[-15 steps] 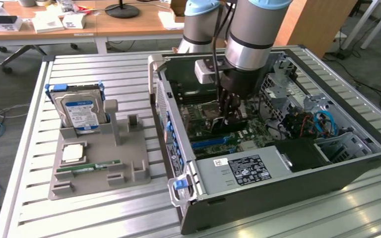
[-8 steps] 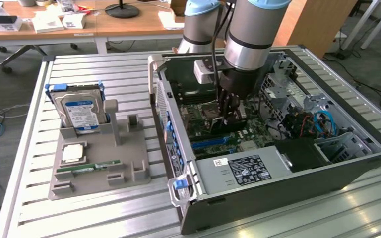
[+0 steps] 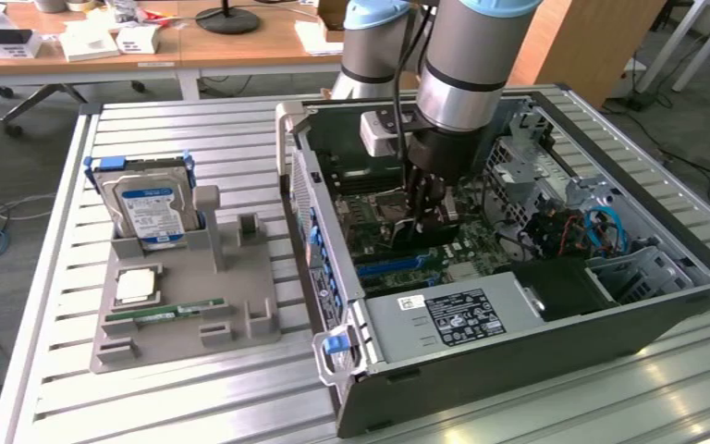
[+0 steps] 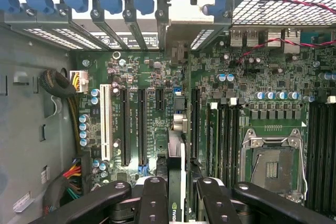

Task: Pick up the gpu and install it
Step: 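Insert the gpu into the slot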

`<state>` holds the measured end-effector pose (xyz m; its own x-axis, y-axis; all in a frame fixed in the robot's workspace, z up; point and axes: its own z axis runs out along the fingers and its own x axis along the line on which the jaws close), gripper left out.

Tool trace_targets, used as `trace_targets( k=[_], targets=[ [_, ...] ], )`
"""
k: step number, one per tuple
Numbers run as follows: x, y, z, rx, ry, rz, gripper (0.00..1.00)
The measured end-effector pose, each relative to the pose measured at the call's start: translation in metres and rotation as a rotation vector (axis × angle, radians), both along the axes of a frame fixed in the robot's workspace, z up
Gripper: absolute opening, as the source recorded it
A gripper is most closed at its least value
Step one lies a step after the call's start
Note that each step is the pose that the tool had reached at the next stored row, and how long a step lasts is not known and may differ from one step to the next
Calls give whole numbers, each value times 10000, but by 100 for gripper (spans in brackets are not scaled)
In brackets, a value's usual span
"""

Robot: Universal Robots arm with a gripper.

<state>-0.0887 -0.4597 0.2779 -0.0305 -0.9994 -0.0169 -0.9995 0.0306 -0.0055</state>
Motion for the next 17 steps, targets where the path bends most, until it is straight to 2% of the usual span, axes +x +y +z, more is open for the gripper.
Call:
trace_targets(
  k=[17],
  targets=[
    [-50, 0, -22, -1, 0, -1, 26]
  ],
)
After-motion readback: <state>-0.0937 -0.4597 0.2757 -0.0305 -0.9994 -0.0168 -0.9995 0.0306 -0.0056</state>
